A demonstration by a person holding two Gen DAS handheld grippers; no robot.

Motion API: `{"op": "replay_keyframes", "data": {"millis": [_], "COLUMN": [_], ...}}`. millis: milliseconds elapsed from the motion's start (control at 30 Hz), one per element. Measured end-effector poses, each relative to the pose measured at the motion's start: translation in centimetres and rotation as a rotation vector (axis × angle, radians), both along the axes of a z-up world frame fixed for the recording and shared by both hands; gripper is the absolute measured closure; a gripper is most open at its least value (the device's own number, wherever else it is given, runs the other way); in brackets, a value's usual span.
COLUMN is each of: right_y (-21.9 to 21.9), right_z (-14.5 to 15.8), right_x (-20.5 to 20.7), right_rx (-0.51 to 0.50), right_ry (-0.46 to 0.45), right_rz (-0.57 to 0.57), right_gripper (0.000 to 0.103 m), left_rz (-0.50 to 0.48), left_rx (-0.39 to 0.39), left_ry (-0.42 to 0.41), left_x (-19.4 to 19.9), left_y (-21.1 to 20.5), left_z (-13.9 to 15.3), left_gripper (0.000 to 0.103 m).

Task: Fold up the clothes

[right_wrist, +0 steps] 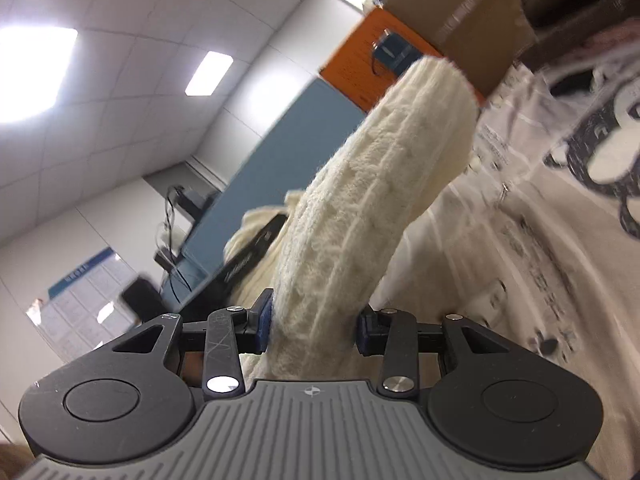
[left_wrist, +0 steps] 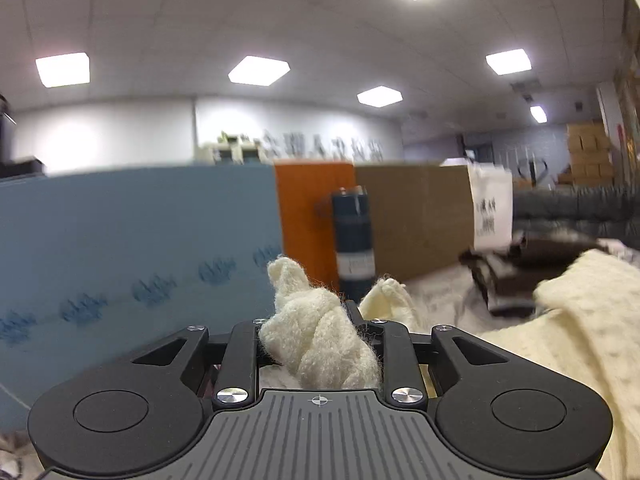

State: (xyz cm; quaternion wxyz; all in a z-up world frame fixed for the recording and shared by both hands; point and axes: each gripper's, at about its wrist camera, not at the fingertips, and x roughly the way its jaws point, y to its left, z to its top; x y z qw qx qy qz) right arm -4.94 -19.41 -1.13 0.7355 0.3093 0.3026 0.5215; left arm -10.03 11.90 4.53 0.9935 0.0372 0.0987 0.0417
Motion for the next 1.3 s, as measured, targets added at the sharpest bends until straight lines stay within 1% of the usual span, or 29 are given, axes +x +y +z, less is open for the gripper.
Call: {"op": "replay_keyframes", "data": {"millis": [67, 100, 133, 167, 233, 267, 300, 367, 433, 467, 500, 533, 567, 600, 667, 733, 833, 900, 1000, 1067, 1167, 1233, 1300], "right_y": [0.1, 0.2, 0.3, 0.5, 0.4, 0.1, -0.3, -1.2, -2.7, -3.6, -4.3, -4.9, -5.6, -6.0, -6.1, -6.0, -4.7, -3.4, -0.5, 1.6, 5.3, 7.7, 9.7], "right_z": [-1.2, -1.8, -2.2, -2.6, -3.0, -3.0, -3.0, -2.7, -1.8, -1.2, -0.7, -0.3, 0.1, 0.6, 1.7, 2.3, 3.0, 3.2, 3.2, 3.2, 2.6, 1.9, 1.1], "right_x": [-0.3, -0.5, -0.7, -0.9, -1.3, -1.4, -1.6, -1.8, -2.2, -2.4, -2.5, -2.4, -2.4, -2.1, -1.0, 0.6, 4.3, 7.1, 10.7, 13.2, 16.4, 18.2, 19.6], "right_rx": [-0.041, -0.068, -0.098, -0.128, -0.177, -0.189, -0.2, -0.208, -0.184, -0.155, -0.124, -0.099, -0.074, -0.064, -0.08, -0.117, -0.172, -0.215, -0.285, -0.329, -0.385, -0.428, -0.464], "right_ry": [0.019, 0.026, 0.03, 0.034, 0.017, 0.003, -0.011, -0.044, -0.101, -0.124, -0.146, -0.168, -0.191, -0.209, -0.242, -0.251, -0.203, -0.164, -0.102, -0.063, -0.011, 0.002, -0.001], "right_rz": [0.036, 0.056, 0.083, 0.109, 0.151, 0.171, 0.192, 0.231, 0.269, 0.282, 0.285, 0.273, 0.259, 0.227, 0.138, 0.044, -0.051, -0.079, -0.074, -0.049, 0.023, 0.045, 0.11], "right_gripper": [0.067, 0.067, 0.066, 0.062, 0.057, 0.053, 0.049, 0.046, 0.038, 0.03, 0.025, 0.024, 0.02, 0.015, 0.013, 0.012, 0.012, 0.012, 0.012, 0.012, 0.012, 0.012, 0.013], "left_rz": [-0.024, -0.023, -0.017, -0.001, 0.072, 0.113, 0.16, 0.228, 0.268, 0.284, 0.297, 0.3, 0.302, 0.302, 0.281, 0.239, 0.19, 0.187, 0.181, 0.172, 0.142, 0.131, 0.134], "left_rx": [-0.037, -0.046, -0.039, -0.029, -0.003, 0.006, -0.002, -0.029, -0.043, -0.045, -0.051, -0.068, -0.086, -0.108, -0.177, -0.262, -0.371, -0.408, -0.441, -0.458, -0.485, -0.467, -0.433], "left_ry": [0.07, 0.101, 0.13, 0.153, 0.172, 0.18, 0.177, 0.147, 0.128, 0.123, 0.121, 0.122, 0.124, 0.126, 0.138, 0.164, 0.218, 0.244, 0.283, 0.31, 0.345, 0.35, 0.348], "left_x": [2.1, 2.6, 2.8, 3.0, 3.0, 2.9, 2.5, 1.2, -0.3, -1.0, -1.7, -2.3, -2.9, -3.5, -4.3, -4.5, -3.7, -3.0, -1.8, -1.1, -0.5, -0.1, 0.1], "left_y": [0.7, 0.8, 0.8, 0.9, 1.5, 1.9, 2.5, 3.8, 4.6, 4.9, 5.1, 5.2, 5.3, 5.3, 5.1, 5.0, 4.8, 4.6, 4.4, 4.3, 4.0, 3.5, 3.0], "left_z": [-1.1, -1.9, -2.7, -3.3, -4.0, -4.3, -4.2, -3.8, -3.3, -3.0, -2.9, -2.8, -2.8, -2.7, -2.8, -2.9, -3.6, -4.2, -5.0, -5.6, -6.5, -6.8, -7.0], "left_gripper": [0.078, 0.074, 0.074, 0.07, 0.063, 0.048, 0.03, 0.021, 0.019, 0.018, 0.017, 0.017, 0.017, 0.017, 0.016, 0.016, 0.016, 0.016, 0.016, 0.016, 0.017, 0.017, 0.018]}}
